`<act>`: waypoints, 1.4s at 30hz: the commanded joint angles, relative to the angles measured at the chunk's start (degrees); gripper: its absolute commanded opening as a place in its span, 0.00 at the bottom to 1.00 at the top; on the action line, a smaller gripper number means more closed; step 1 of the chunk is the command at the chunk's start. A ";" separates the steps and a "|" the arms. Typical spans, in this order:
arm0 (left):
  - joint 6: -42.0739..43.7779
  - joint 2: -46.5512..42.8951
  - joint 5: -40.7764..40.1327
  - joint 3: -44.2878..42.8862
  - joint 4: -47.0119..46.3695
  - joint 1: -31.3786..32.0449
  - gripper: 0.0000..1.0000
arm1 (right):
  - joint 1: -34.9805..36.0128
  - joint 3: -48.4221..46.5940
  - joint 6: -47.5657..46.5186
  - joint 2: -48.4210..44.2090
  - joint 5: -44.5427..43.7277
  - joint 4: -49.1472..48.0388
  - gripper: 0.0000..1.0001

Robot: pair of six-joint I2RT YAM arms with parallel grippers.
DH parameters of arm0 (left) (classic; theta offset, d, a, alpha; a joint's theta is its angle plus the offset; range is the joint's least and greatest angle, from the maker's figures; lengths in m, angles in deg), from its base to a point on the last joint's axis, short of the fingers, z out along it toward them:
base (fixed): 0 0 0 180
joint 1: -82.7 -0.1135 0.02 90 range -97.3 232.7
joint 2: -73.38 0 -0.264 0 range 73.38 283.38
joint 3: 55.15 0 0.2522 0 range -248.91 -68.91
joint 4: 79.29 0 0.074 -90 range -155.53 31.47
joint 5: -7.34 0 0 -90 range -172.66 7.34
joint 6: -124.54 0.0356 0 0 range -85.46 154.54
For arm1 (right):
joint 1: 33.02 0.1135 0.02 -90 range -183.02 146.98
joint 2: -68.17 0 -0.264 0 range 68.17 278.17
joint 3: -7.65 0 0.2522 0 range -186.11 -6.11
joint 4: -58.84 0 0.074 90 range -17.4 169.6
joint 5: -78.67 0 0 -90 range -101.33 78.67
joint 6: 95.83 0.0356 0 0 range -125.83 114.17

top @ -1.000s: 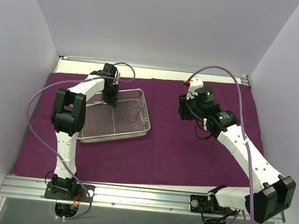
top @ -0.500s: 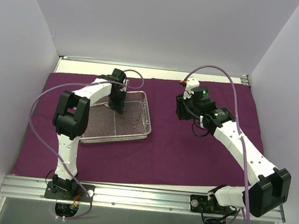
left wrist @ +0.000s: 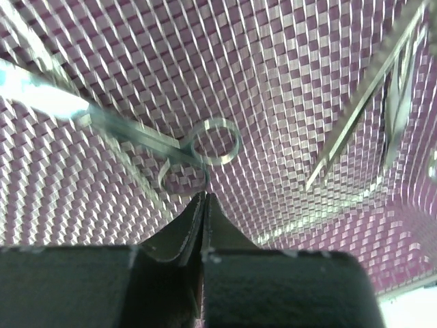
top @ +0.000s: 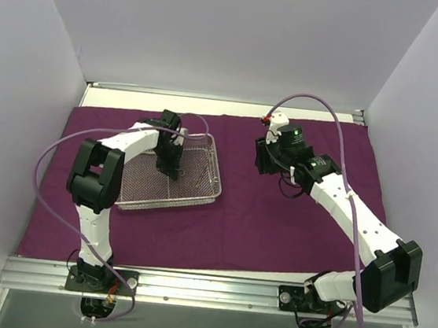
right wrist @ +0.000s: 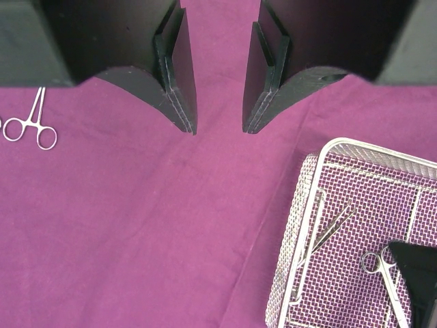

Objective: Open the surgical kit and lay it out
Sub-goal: Adjust the medical item in the container.

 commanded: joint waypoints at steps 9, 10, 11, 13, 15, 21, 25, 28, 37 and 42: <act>-3.08 -7.23 -3.16 -3.65 2.60 -1.88 0.43 | 0.12 -2.23 -0.06 -0.28 0.04 -1.07 0.33; -3.78 -6.01 -3.07 -5.14 3.38 -2.58 0.43 | 0.12 -2.23 -0.15 -0.37 -0.22 -0.98 0.33; -4.13 -5.13 -2.73 -5.94 4.00 -2.94 0.44 | 0.12 -2.32 -0.15 -0.37 -0.40 -0.72 0.33; -4.83 -2.50 -2.81 -8.39 5.76 -3.90 0.48 | 0.12 -2.32 -0.32 -0.63 -0.49 -0.54 0.34; -5.01 -0.12 -2.98 -9.89 6.98 -4.35 0.53 | 0.12 -2.41 -0.50 -0.72 -0.66 -0.28 0.34; -5.28 3.58 -3.25 -14.20 9.01 -5.05 0.60 | 0.03 -2.15 -0.94 -0.99 -0.84 -0.19 0.34; -6.07 4.81 -3.07 -14.47 9.45 -5.05 0.61 | 0.03 -2.15 -1.03 -0.90 -0.84 -0.36 0.34; -6.51 5.34 -3.07 -13.94 8.49 -5.14 0.61 | 0.12 -1.97 -1.03 -0.81 -0.58 -0.54 0.34; -8.96 8.06 -5.18 -15.70 7.87 -5.58 0.61 | 0.03 -0.92 -0.94 -0.64 -0.14 -1.15 0.34; -10.55 9.30 -7.03 -15.79 7.08 -5.58 0.61 | 0.03 -0.48 -1.20 -0.72 0.13 -1.24 0.34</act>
